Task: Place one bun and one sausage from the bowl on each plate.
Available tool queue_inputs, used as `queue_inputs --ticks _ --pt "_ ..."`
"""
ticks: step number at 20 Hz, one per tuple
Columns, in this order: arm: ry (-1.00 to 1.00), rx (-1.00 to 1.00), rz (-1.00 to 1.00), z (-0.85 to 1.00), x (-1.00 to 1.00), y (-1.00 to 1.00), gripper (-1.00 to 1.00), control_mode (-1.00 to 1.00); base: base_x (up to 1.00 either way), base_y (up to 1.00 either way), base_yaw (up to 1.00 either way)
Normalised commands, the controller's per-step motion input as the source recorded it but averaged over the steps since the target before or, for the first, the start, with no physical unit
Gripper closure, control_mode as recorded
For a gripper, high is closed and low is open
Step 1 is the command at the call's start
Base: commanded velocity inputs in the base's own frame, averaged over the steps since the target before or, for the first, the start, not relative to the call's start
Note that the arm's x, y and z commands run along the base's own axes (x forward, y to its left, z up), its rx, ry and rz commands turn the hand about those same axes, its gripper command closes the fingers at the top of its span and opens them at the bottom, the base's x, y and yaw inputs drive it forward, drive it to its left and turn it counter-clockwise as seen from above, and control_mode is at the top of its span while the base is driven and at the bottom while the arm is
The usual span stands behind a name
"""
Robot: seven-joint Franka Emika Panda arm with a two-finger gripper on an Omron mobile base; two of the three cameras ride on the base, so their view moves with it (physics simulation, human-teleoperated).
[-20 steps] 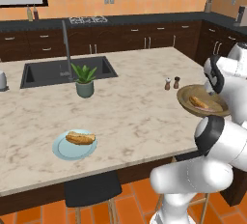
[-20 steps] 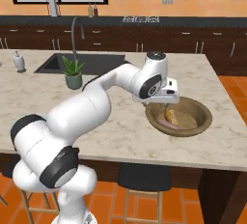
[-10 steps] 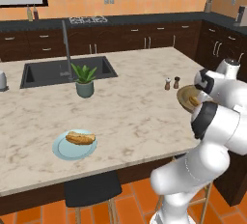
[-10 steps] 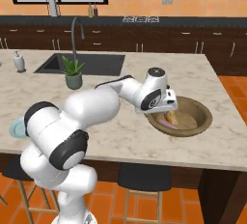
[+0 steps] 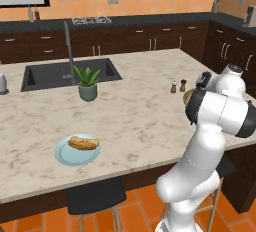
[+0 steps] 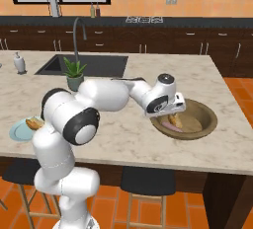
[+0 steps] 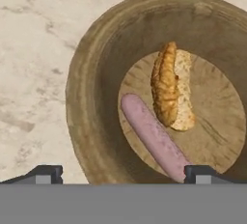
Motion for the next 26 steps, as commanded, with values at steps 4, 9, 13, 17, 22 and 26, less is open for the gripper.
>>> queue_inputs --ticks 4,9,13,17,22,26 --pt "0.05 0.02 0.08 -0.21 0.64 -0.29 -1.00 -1.00 0.00 0.00 0.00" --pt "0.07 0.01 0.04 -0.31 0.59 -0.30 -1.00 -1.00 0.00 0.00 0.00" --pt "0.01 0.05 0.04 -0.24 0.57 -0.22 -1.00 -1.00 0.00 0.00 0.00" --pt "0.03 0.00 0.04 -0.50 0.51 -0.01 -1.00 -1.00 0.00 0.00 0.00" --pt "0.01 0.00 0.00 -0.69 0.00 0.00 -1.00 -1.00 0.00 0.00 0.00" --pt "0.01 0.00 -0.01 -0.74 -0.18 0.11 1.00 -1.00 0.00 0.00 0.00"
